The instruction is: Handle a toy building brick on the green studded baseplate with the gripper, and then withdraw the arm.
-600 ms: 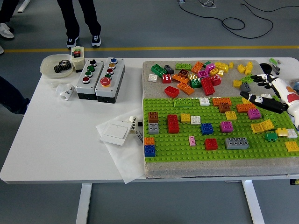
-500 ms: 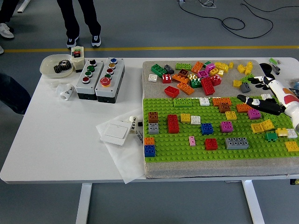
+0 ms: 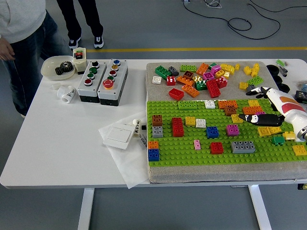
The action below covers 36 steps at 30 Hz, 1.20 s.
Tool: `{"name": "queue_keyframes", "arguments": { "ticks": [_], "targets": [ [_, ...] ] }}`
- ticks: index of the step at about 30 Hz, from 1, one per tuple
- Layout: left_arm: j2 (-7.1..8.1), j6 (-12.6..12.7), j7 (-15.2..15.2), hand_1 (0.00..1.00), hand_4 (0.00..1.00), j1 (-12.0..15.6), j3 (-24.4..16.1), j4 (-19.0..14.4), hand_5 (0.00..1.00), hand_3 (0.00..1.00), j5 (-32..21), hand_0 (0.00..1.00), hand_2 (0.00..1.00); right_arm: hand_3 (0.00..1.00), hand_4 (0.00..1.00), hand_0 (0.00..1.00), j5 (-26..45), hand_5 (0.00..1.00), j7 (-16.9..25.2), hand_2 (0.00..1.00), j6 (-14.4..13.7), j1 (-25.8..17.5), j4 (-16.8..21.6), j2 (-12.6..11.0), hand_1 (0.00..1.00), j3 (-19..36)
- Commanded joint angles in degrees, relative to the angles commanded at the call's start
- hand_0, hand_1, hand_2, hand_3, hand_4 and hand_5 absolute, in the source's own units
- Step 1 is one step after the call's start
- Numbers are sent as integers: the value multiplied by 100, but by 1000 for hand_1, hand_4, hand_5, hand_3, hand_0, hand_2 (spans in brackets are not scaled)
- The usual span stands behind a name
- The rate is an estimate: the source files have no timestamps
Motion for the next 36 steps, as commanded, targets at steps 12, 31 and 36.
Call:
{"name": "queue_keyframes", "arguments": {
  "ticks": [12,31,36],
  "targets": [
    [11,29,-30,763,656,-5,85,-6,631,620,-109,743,815,603,875,653,-533,281,-68,676,138,430,9,136,638,-563],
    [35,59,-17,760,654,-13,108,-21,632,618,-96,743,813,583,841,619,-770,234,-43,649,319,767,-1162,273,627,-707],
    [38,59,-14,760,654,-31,115,-24,632,617,-92,743,812,589,841,619,-757,233,-26,649,413,742,-1202,268,628,-678]
  ]
}}
